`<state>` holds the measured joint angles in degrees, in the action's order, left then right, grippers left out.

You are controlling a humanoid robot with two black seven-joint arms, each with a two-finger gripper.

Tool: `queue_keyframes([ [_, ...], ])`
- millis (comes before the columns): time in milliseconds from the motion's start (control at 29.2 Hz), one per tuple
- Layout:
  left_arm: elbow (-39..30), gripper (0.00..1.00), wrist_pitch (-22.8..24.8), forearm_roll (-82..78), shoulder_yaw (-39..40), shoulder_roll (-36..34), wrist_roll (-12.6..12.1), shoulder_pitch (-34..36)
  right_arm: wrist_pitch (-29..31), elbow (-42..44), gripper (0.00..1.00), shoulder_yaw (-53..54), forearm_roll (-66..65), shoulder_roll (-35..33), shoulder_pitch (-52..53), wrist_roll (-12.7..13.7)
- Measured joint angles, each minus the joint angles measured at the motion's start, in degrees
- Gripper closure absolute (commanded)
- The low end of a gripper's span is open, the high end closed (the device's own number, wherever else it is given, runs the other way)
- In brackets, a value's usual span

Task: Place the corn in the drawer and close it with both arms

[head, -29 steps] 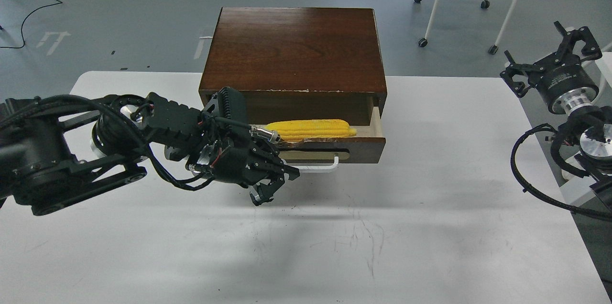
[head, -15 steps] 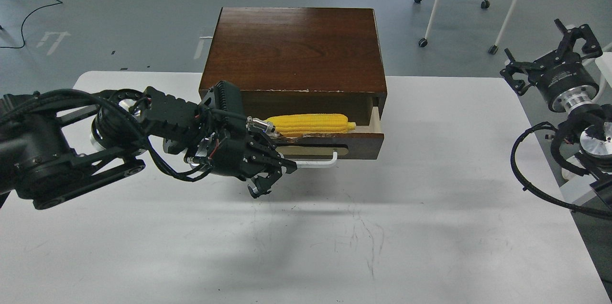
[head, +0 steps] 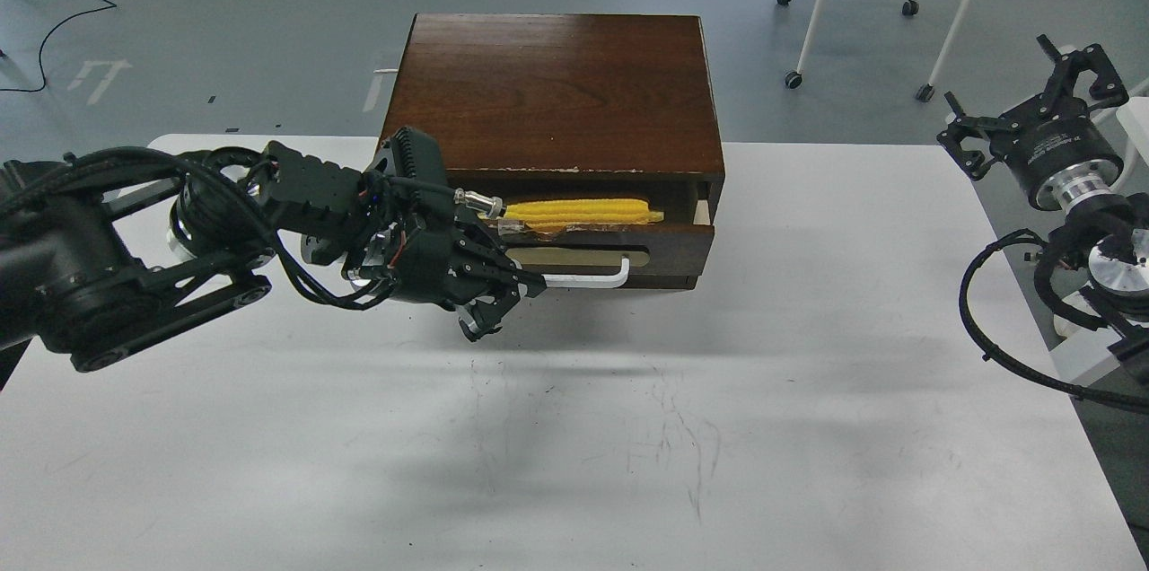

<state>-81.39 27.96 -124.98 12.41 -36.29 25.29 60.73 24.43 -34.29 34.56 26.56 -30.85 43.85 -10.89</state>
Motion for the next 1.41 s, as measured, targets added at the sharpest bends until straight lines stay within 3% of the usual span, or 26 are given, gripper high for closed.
queue_keyframes([
  [377, 4.86, 1.00, 0.21, -0.16, -0.22, 0.47, -0.70, -0.04, 0.00, -0.08, 0.00, -0.02, -0.06, -0.07, 0.52, 0.00],
  [1406, 6.23, 1.00, 0.03, -0.03, 0.06, 2.86, 0.57, 1.71, 0.01, 0.00, 0.00, -0.03, -0.25, -0.37, 0.72, 0.00],
])
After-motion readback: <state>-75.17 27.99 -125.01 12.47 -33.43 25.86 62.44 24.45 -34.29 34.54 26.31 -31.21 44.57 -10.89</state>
